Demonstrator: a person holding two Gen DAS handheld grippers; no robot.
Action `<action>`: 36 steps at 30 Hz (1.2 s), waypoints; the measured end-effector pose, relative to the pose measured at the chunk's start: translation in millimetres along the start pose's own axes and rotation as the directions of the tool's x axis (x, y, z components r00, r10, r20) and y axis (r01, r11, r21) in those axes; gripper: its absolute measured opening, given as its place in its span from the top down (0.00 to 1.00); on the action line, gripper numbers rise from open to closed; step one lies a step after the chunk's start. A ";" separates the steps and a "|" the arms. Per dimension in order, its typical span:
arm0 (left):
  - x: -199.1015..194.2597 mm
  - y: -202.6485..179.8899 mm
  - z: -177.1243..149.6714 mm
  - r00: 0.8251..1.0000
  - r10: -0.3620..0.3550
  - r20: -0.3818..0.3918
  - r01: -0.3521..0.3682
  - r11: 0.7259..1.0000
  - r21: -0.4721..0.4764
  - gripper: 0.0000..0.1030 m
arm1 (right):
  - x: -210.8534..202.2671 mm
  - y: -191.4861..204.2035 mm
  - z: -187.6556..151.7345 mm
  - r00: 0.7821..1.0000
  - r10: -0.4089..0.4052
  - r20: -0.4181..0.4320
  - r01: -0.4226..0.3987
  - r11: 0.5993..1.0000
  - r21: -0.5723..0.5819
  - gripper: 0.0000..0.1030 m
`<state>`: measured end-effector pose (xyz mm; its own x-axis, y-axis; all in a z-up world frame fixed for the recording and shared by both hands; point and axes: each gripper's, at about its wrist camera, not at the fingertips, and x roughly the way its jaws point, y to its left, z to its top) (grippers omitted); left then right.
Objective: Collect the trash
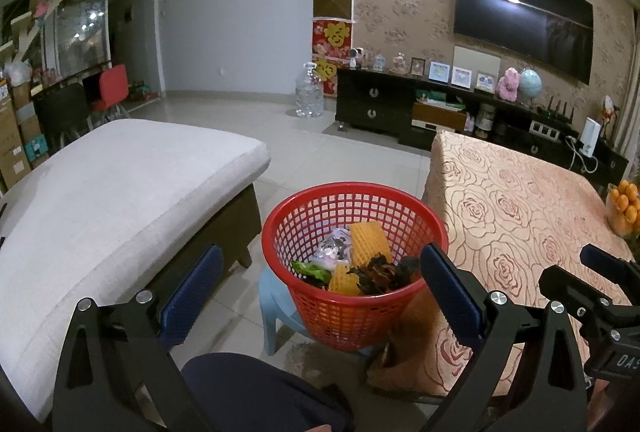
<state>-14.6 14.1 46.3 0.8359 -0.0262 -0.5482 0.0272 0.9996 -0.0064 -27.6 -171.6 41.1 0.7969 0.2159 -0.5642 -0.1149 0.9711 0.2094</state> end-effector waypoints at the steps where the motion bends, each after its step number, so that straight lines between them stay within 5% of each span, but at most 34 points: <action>1: 0.5 0.2 -0.3 1.000 0.000 -0.003 0.000 1.000 0.001 0.08 | 0.1 -0.1 -0.3 1.000 0.000 0.000 0.000 1.000 0.000 0.07; 36: 4.0 3.4 -2.1 1.000 0.013 -0.011 -0.013 1.000 0.013 0.08 | 3.9 1.3 -10.1 1.000 0.011 -0.010 -0.011 1.000 -0.010 0.07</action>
<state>-12.3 17.3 42.3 0.8304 -0.0130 -0.5571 0.0234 0.9997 0.0116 -30.6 -168.5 31.1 0.7895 0.2276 -0.5700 -0.1295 0.9696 0.2078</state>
